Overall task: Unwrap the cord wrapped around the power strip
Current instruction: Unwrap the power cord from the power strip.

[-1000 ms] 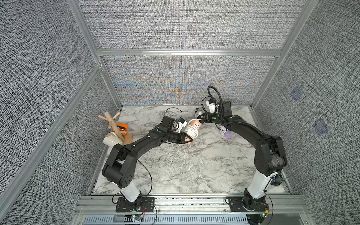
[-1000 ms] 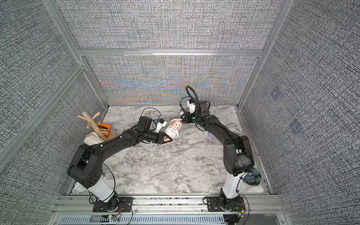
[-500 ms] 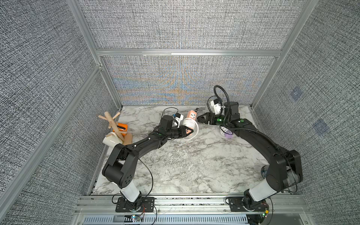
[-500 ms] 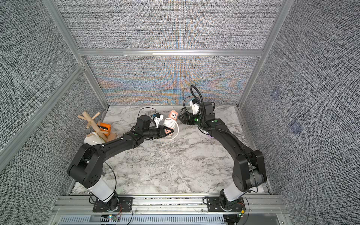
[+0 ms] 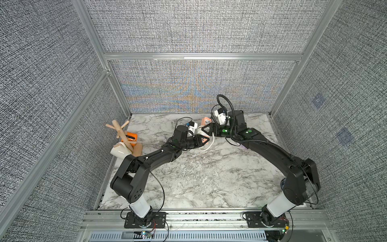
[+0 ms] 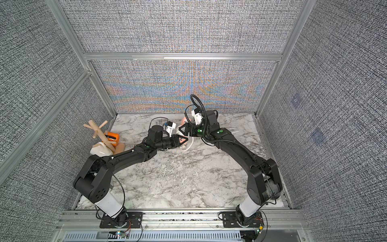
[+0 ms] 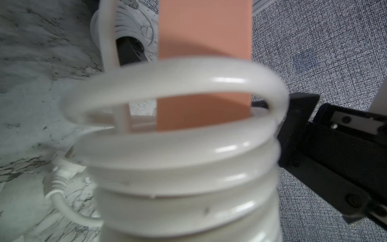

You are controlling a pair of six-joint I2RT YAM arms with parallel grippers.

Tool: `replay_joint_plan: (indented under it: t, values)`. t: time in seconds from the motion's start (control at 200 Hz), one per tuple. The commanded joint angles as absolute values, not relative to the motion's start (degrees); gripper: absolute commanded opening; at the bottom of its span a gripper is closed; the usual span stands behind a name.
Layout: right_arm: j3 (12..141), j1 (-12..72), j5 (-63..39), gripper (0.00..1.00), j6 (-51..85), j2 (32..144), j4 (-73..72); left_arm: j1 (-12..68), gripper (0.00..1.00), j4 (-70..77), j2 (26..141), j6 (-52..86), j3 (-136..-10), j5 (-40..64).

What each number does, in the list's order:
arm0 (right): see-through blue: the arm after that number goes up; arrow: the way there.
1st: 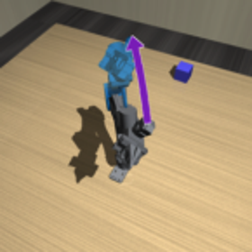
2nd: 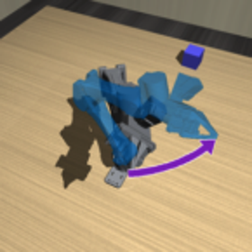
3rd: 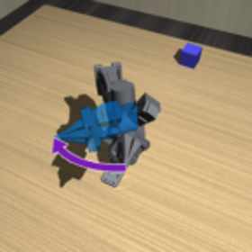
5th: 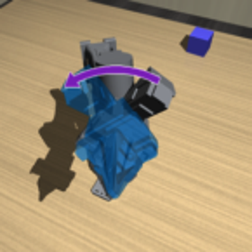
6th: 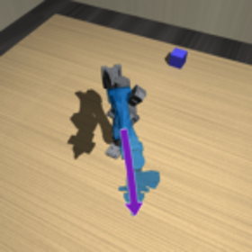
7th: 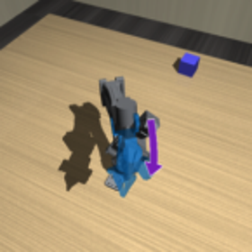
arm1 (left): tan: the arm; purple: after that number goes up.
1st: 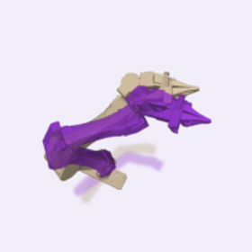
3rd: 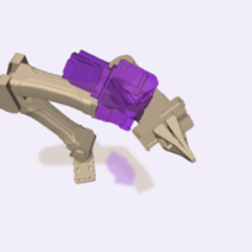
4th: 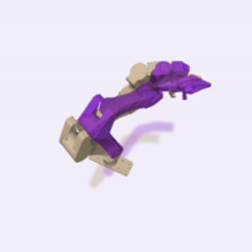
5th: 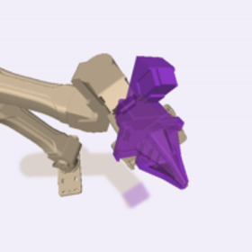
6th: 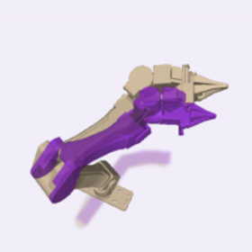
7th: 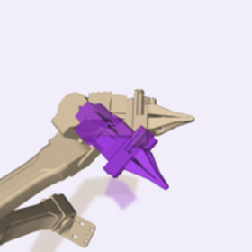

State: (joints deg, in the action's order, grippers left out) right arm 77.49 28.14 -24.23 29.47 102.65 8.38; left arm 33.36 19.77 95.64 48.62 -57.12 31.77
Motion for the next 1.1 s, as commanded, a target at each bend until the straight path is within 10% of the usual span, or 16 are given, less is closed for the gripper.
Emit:
replay_joint_plan:
  t: [0.0,0.375,0.876,1.096]
  values:
    - [78.59,28.52,-22.21,0.89,31.42,104.37,6.86,33.77,0.00,26.27,94.28,47.43,-57.14,32.36]
    - [78.80,29.53,-22.05,0.89,33.27,108.33,6.29,34.71,0.00,26.25,93.78,46.07,-57.20,29.62]
    - [75.42,28.28,-27.12,0.56,33.50,107.98,-0.44,35.77,0.00,26.21,93.19,44.56,-56.94,30.01]
    - [74.90,27.46,-28.98,0.47,30.30,107.84,-0.62,35.68,0.64,25.25,92.46,44.27,-57.32,30.23]
